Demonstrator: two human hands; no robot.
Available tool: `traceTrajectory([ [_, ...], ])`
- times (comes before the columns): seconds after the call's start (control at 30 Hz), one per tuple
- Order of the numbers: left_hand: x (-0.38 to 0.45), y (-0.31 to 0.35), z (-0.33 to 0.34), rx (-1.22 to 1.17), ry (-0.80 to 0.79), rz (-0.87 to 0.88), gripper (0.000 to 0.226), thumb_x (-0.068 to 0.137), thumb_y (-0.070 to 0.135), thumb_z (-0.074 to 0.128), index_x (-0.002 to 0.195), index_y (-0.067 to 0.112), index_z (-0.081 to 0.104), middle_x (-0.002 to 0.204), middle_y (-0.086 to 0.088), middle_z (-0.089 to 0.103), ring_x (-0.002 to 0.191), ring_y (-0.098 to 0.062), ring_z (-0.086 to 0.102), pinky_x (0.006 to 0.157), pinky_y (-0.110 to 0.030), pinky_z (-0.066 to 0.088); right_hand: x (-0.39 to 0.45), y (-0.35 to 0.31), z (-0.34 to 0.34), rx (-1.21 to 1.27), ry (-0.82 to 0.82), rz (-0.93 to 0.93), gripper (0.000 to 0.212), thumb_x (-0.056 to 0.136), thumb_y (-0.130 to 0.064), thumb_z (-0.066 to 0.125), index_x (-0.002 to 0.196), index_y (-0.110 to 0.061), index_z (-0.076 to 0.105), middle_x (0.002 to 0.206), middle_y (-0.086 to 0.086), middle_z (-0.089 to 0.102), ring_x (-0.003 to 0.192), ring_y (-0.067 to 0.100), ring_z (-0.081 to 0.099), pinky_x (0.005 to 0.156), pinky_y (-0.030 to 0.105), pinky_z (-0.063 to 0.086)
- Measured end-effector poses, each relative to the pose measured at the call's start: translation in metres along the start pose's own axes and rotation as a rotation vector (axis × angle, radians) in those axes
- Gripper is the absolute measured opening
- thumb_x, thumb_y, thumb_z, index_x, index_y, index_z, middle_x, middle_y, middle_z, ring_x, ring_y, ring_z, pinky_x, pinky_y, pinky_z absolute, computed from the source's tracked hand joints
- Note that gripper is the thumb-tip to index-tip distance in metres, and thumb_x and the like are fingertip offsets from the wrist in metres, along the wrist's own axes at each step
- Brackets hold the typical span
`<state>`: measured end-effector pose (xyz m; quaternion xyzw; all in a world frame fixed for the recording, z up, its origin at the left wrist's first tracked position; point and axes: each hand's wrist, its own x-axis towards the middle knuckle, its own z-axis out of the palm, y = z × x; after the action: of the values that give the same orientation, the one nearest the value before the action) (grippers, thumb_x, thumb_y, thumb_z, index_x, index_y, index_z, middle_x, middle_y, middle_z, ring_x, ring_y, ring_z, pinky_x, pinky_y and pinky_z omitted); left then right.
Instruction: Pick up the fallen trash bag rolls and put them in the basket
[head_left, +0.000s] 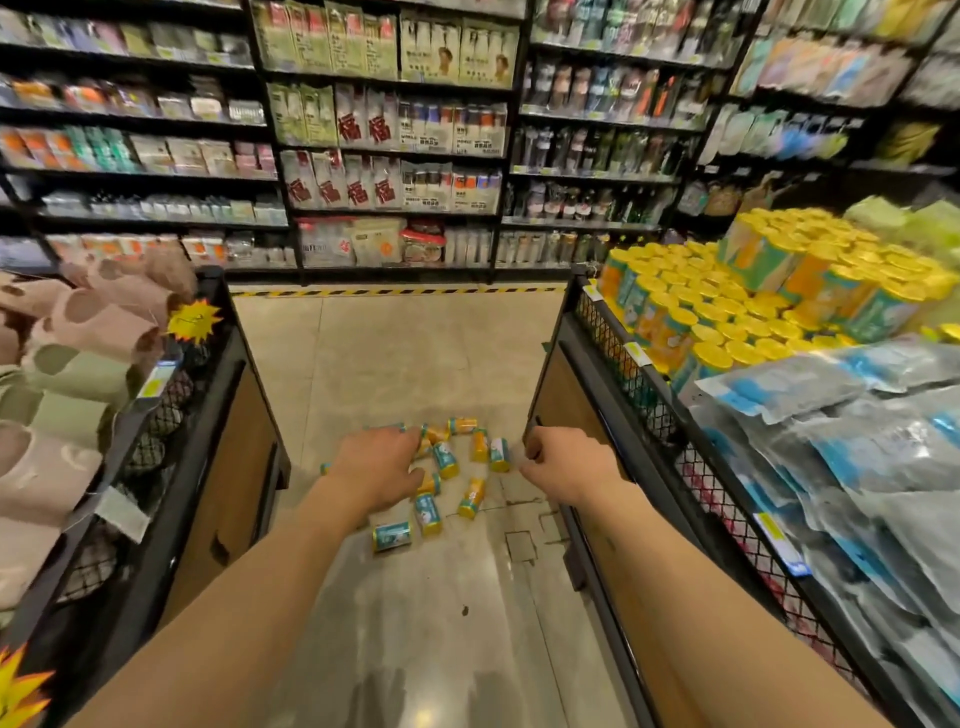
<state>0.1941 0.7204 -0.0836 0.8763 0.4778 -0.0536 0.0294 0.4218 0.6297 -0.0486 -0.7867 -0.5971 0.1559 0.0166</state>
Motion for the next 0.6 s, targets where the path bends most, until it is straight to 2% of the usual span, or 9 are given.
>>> traceTrajectory([
  [0.23,0.111,-0.005,0.006,0.001,0.022,0.019,0.037,0.092,0.047,0.048,0.119,0.021,0.049,0.113,-0.004,0.06,0.106,-0.027,0.061,0.069,-0.034,0.04,0.119,0.025,-0.001,0.038,-0.073,-0.009,0.028,0.089,-0.052,0.058,0.107,-0.03,0.062,0.106,-0.003,0.067,0.096,0.022,0.065,0.084,0.043,0.056],
  [0.6,0.278,-0.024,0.048,-0.124,-0.11,-0.091,0.044,0.088,0.05,0.049,0.123,0.023,0.05,0.117,-0.002,0.061,0.107,-0.028,0.061,0.08,-0.041,0.053,0.311,0.074,0.013,-0.007,-0.22,-0.12,0.034,0.09,-0.053,0.061,0.113,-0.029,0.062,0.112,0.001,0.065,0.103,0.024,0.063,0.08,0.039,0.053],
])
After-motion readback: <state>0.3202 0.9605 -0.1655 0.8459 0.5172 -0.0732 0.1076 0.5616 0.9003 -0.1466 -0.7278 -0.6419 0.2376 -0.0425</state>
